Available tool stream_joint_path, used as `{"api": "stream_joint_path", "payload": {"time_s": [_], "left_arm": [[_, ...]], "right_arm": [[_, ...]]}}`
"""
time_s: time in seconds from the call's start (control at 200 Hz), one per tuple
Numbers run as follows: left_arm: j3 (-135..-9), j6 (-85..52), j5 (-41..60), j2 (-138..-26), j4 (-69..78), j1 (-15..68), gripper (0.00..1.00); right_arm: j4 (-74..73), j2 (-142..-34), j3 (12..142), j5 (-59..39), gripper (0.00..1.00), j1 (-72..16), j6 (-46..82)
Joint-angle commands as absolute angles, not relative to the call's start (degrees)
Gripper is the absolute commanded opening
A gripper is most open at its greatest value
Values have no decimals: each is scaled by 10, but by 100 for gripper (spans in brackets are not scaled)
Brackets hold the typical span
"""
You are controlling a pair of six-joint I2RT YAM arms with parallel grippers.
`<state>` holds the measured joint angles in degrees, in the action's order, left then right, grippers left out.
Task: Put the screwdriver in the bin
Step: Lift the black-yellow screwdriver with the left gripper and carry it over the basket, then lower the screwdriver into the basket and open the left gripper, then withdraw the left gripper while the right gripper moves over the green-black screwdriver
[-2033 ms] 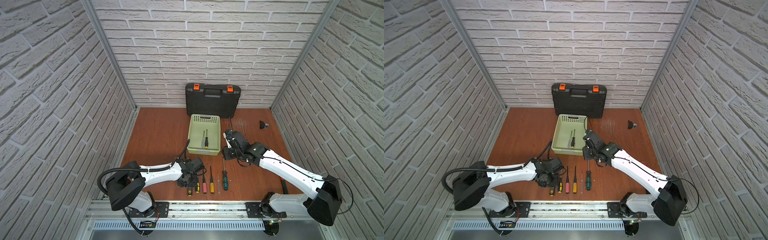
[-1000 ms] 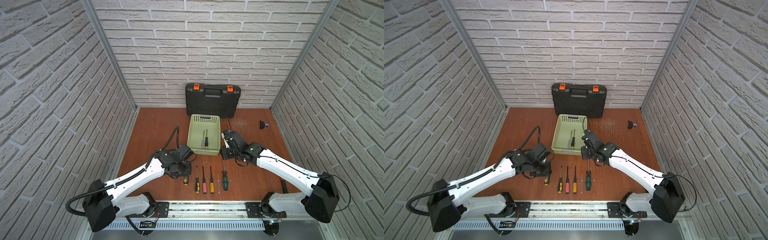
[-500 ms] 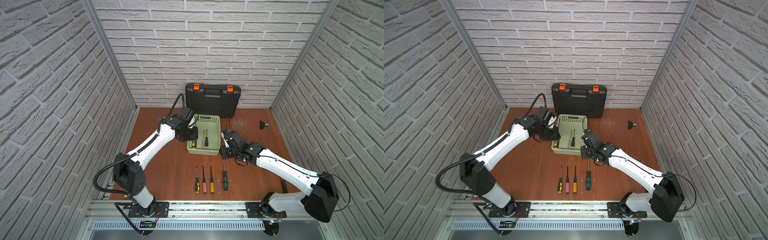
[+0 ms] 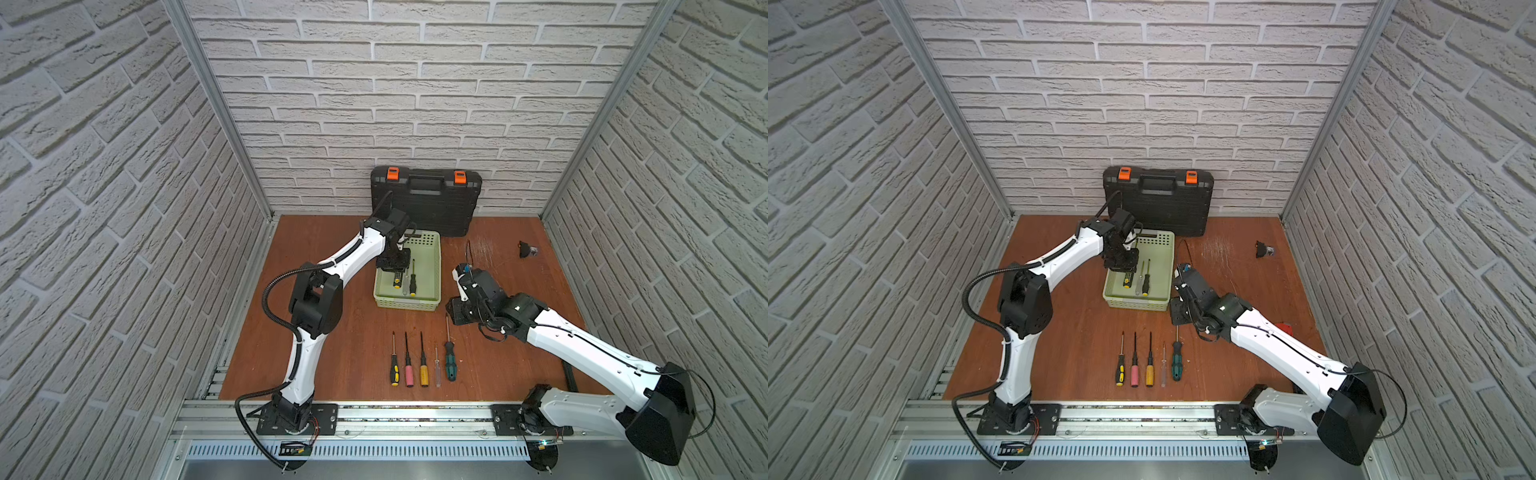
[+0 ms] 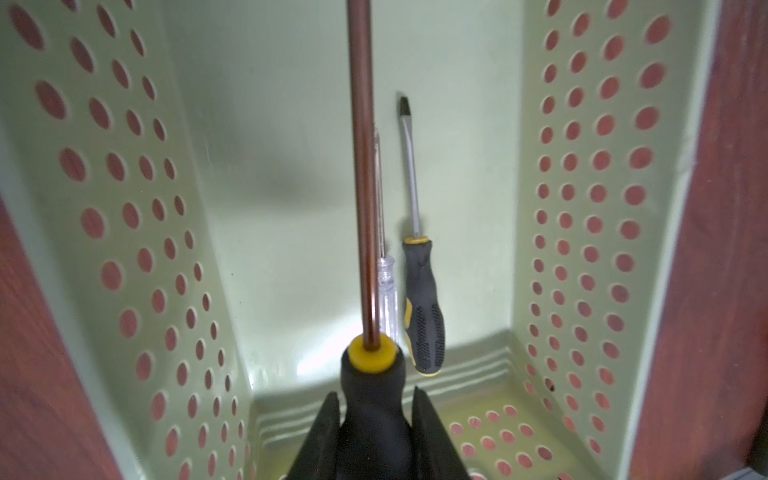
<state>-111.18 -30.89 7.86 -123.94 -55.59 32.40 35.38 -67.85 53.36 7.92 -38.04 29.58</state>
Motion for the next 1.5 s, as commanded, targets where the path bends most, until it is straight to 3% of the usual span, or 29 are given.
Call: {"api": "stream_joint_path", "payload": {"time_s": [0.0, 0.73, 0.81, 0.885, 1.0, 1.25, 1.495], "left_arm": [[-1115, -308, 58, -1255, -566, 323, 6], [-1137, -314, 47, -1340, -527, 320, 9], [-1137, -317, 49, -1345, -525, 320, 14], [-1136, -319, 49, -1345, -524, 321, 27], [-1136, -323, 38, -1336, -525, 321, 39], [-1134, -326, 34, -1281, -515, 323, 44], [-1076, -322, 53, -1157, -464, 327, 49]], "right_arm": [[341, -675, 530, 84, 38, -381, 301], [344, -699, 525, 48, 39, -381, 304], [346, -699, 526, 48, 39, -381, 301], [349, -700, 527, 49, 39, -381, 299], [350, -700, 530, 50, 39, -381, 299], [373, -695, 543, 56, 40, -381, 293], [374, -701, 542, 67, 42, -381, 284]]}}
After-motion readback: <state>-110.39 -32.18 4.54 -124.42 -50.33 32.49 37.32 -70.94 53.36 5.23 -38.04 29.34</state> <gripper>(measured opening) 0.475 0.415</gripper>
